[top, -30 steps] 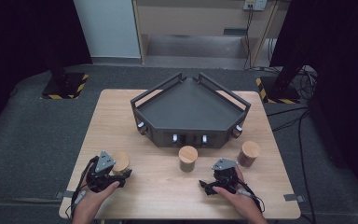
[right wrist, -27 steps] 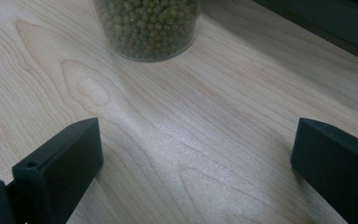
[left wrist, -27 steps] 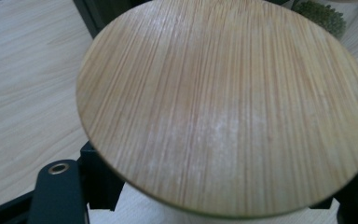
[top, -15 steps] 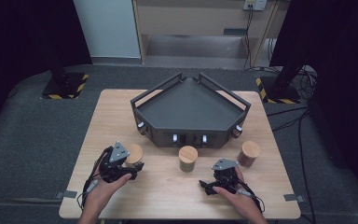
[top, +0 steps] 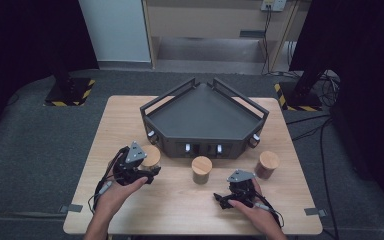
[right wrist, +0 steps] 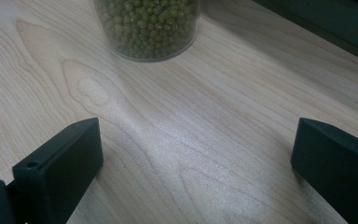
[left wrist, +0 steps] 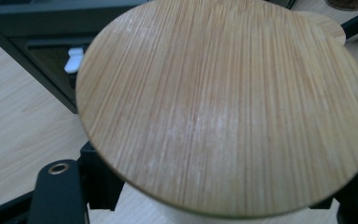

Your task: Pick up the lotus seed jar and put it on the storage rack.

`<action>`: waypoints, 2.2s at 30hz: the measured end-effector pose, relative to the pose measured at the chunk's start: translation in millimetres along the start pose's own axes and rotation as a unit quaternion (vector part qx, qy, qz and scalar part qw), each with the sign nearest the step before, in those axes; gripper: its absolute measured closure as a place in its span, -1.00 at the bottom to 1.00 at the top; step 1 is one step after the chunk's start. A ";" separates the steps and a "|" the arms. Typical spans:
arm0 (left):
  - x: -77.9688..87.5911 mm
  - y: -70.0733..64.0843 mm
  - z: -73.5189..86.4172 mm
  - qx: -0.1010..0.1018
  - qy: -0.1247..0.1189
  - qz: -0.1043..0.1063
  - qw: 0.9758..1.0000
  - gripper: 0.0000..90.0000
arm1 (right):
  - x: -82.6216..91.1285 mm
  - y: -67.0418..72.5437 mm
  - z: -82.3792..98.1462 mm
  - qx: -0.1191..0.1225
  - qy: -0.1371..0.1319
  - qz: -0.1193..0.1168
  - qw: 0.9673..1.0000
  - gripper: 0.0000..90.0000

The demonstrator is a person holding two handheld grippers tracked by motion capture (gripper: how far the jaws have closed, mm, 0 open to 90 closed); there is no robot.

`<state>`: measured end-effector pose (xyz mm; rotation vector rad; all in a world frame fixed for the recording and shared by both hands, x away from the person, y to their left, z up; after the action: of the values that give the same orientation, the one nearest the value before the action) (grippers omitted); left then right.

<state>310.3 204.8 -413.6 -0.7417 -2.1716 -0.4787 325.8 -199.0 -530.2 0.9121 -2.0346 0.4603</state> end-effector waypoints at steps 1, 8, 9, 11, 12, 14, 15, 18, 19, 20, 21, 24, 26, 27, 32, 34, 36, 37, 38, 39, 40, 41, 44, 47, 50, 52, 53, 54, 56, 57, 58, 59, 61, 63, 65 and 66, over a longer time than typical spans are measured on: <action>0.7 1.0 -2.1 0.000 -0.001 0.000 1.000 -0.46 | 0.0 0.0 0.0 0.000 0.000 0.000 1.000 -0.95; 1.3 6.1 -13.3 -0.002 -0.001 0.004 1.000 -0.46 | 0.0 0.0 0.0 0.000 0.000 0.000 1.000 -0.95; 1.1 6.3 -14.7 -0.003 -0.001 0.005 1.000 -0.46 | 0.0 0.0 0.0 0.000 0.000 0.000 1.000 -0.95; 1.3 7.0 -17.8 -0.007 -0.001 0.006 1.000 -0.46 | 0.0 0.0 0.0 0.000 0.000 0.000 1.000 -0.95; 1.5 7.7 -19.4 -0.006 -0.002 0.008 1.000 -0.46 | 0.0 0.0 0.0 0.000 0.000 0.000 1.000 -0.95; 2.1 10.0 -22.9 -0.004 -0.007 0.019 1.000 -0.46 | 0.0 0.0 0.0 0.000 0.000 0.000 1.000 -0.95; 3.2 10.0 -26.0 -0.011 -0.005 0.019 1.000 -0.46 | 0.0 0.0 0.0 0.000 0.000 0.000 1.000 -0.95; 5.5 11.8 -32.4 -0.015 -0.001 0.012 1.000 -0.46 | 0.0 0.1 0.0 0.000 0.000 0.000 1.000 -0.95; 5.9 12.9 -33.6 -0.014 -0.003 0.013 1.000 -0.46 | 0.0 0.1 0.0 0.000 0.000 0.000 1.000 -0.95; 6.8 14.8 -35.8 -0.015 -0.002 0.013 1.000 -0.46 | 0.0 0.1 0.0 0.000 0.000 0.000 1.000 -0.95; 7.1 15.4 -37.5 -0.013 -0.004 0.012 1.000 -0.46 | 0.0 0.1 0.0 0.000 0.000 0.000 1.000 -0.95; 10.5 18.0 -42.5 -0.012 -0.007 0.012 1.000 -0.46 | 0.0 0.1 0.0 0.000 0.000 0.000 1.000 -0.95; 13.0 19.9 -46.1 -0.012 -0.010 0.007 1.000 -0.46 | 0.0 0.1 0.0 0.000 0.000 0.000 1.000 -0.95; 13.9 21.6 -48.1 -0.012 -0.010 0.006 1.000 -0.46 | 0.0 0.1 0.0 0.000 0.000 0.000 1.000 -0.95; 19.2 29.2 -58.4 -0.013 -0.011 0.000 1.000 -0.46 | 0.0 0.1 0.0 0.000 0.000 0.000 1.000 -0.95; 21.1 31.5 -63.1 -0.014 -0.013 -0.002 1.000 -0.46 | 0.0 0.1 0.0 0.000 0.000 0.000 1.000 -0.95; 22.4 33.6 -68.0 -0.014 -0.014 -0.001 1.000 -0.46 | 0.0 0.1 0.0 0.000 0.000 0.000 1.000 -0.95; 22.5 34.1 -69.6 -0.014 -0.015 -0.001 1.000 -0.46 | 0.0 0.1 0.0 0.000 0.000 0.000 1.000 -0.95; 22.8 34.7 -71.7 -0.015 -0.016 -0.001 1.000 -0.46 | 0.0 0.1 0.0 0.000 0.000 0.000 1.000 -0.95; 23.0 35.3 -73.8 -0.015 -0.016 0.000 1.000 -0.46 | 0.0 0.0 0.0 0.000 0.000 0.000 1.000 -0.95; 23.2 35.7 -76.0 -0.015 -0.018 0.001 1.000 -0.46 | 0.0 0.1 0.0 0.000 0.000 0.000 1.000 -0.95; 23.2 36.0 -78.3 -0.014 -0.019 0.002 1.000 -0.46 | 0.0 0.1 0.0 0.000 0.000 0.000 1.000 -0.95; 23.2 36.3 -86.2 -0.019 -0.019 0.001 1.000 -0.46 | 0.0 0.1 0.0 0.000 0.000 0.000 1.000 -0.95; 22.0 36.2 -92.8 -0.023 -0.019 0.001 1.000 -0.46 | 0.0 0.1 0.0 0.000 0.000 0.000 1.000 -0.95; 19.2 35.8 -100.1 -0.026 -0.017 0.001 1.000 -0.46 | 0.0 0.1 0.0 0.000 0.000 0.000 1.000 -0.95; 17.9 35.7 -103.1 -0.030 -0.015 0.001 0.999 -0.46 | 0.0 0.1 0.0 -0.001 0.000 0.000 1.000 -0.95; 16.8 35.6 -105.0 -0.030 -0.015 0.002 0.999 -0.46 | 0.0 0.1 0.0 -0.001 0.000 0.000 1.000 -0.95; 15.7 35.4 -106.9 -0.030 -0.015 0.003 0.999 -0.46 | 0.1 0.1 -0.1 -0.001 0.000 0.000 1.000 -0.95; 13.4 35.3 -110.8 -0.031 -0.016 0.005 0.999 -0.46 | 0.1 0.1 -0.1 -0.001 0.000 0.000 1.000 -0.95; 12.1 35.0 -112.7 -0.031 -0.016 0.005 0.999 -0.46 | 0.1 0.1 -0.1 -0.001 0.000 0.000 1.000 -0.95; 10.6 34.6 -114.6 -0.031 -0.017 0.005 0.999 -0.46 | 0.1 0.0 -0.1 -0.001 0.000 -0.001 1.000 -0.95; 9.4 34.8 -116.6 -0.034 -0.015 0.005 0.999 -0.46 | 0.1 0.0 -0.1 -0.001 0.000 -0.001 1.000 -0.95; 6.0 33.7 -120.2 -0.032 -0.017 0.005 0.999 -0.46 | 0.1 0.0 -0.1 -0.001 0.000 -0.001 1.000 -0.95; 3.3 33.4 -124.4 -0.033 -0.018 0.006 0.999 -0.46 | 0.1 -0.1 -0.1 -0.001 0.000 -0.001 1.000 -0.95; 1.1 33.3 -129.6 -0.035 -0.018 0.007 0.999 -0.46 | 0.1 -0.1 -0.1 -0.001 0.000 -0.001 1.000 -0.95; 0.0 33.3 -132.5 -0.038 -0.017 0.007 0.999 -0.46 | 0.1 -0.1 -0.1 -0.001 0.000 -0.001 1.000 -0.95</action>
<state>405.0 157.5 -327.3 -0.8107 -2.1881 -0.5465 325.9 -199.0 -530.1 0.9130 -2.0328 0.4577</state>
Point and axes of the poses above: each handheld gripper's, and its own axes: x roughly backward along the jaws, z roughly out of its underside, y roughly to its left, the point moved 10 cm from there along -x, roughly forward along the jaws, and after that the axes turned 11 degrees about y, right-handed, at the moved point
